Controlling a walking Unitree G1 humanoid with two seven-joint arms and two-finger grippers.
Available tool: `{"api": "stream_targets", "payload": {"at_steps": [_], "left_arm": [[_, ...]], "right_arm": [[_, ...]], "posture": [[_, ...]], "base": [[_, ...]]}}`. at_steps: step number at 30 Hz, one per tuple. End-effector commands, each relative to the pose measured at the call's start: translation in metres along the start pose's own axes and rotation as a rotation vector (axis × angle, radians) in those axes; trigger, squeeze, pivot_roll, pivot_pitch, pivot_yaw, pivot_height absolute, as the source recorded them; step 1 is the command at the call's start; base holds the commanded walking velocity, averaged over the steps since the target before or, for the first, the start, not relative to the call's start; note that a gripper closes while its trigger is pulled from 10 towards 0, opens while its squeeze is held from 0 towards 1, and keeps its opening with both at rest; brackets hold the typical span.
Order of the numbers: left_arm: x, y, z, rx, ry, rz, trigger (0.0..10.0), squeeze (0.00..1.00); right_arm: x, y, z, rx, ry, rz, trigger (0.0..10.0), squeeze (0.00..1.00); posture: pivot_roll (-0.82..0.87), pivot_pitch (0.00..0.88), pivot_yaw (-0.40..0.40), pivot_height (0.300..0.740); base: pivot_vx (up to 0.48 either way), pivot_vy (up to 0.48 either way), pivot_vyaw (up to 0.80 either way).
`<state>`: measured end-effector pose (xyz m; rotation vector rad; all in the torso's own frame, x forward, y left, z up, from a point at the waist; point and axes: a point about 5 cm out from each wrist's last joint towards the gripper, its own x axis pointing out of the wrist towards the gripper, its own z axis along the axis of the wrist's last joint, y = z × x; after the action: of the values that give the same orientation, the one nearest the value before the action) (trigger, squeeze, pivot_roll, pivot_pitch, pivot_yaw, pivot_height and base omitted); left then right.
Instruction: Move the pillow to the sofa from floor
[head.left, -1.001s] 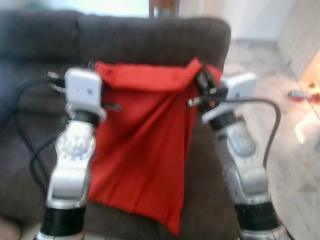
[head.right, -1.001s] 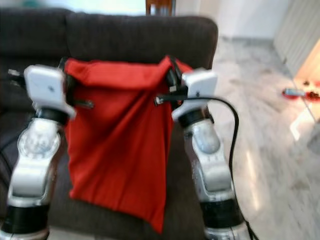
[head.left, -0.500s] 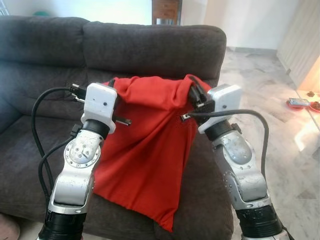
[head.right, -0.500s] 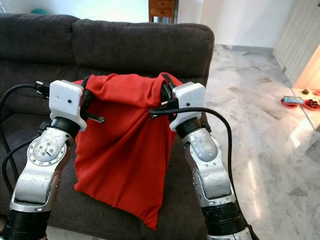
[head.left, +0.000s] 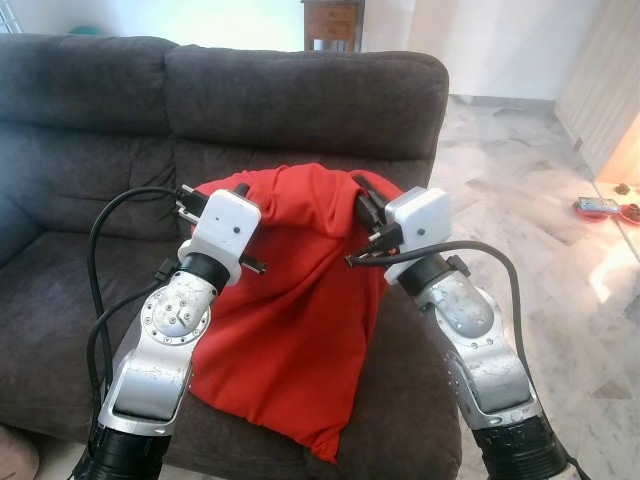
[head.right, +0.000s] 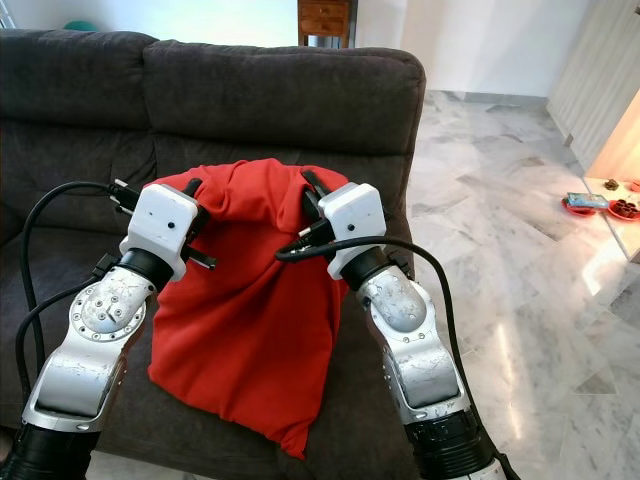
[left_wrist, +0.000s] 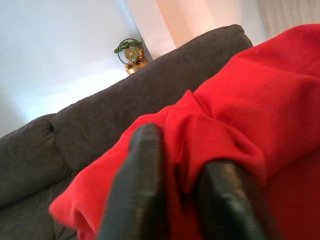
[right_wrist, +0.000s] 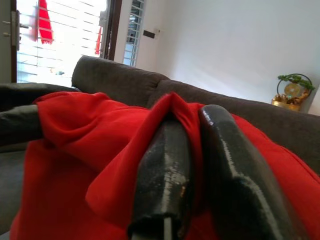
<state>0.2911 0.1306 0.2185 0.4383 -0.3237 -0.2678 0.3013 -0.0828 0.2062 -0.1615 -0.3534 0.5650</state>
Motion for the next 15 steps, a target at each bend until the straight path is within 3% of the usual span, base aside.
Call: {"api": "stream_targets", "payload": {"at_steps": [1, 15], "left_arm": [[0.0017, -0.0072, 0.0013, 0.006, -0.001, -0.041, 10.0, 1.00], [0.0026, -0.0050, 0.0045, 0.012, -0.018, -0.025, 10.0, 1.00]], "right_arm": [[0.0034, 0.0070, 0.0063, -0.010, -0.027, 0.041, 10.0, 1.00], [0.0037, 0.0077, 0.0079, -0.015, -0.036, 0.046, 10.0, 1.00]], "posture": [[0.02, 0.017, -0.011, 0.740], [0.02, 0.017, -0.012, 0.740]], "base": [[0.000, 0.000, 0.00], [0.000, 0.000, 0.00]]}}
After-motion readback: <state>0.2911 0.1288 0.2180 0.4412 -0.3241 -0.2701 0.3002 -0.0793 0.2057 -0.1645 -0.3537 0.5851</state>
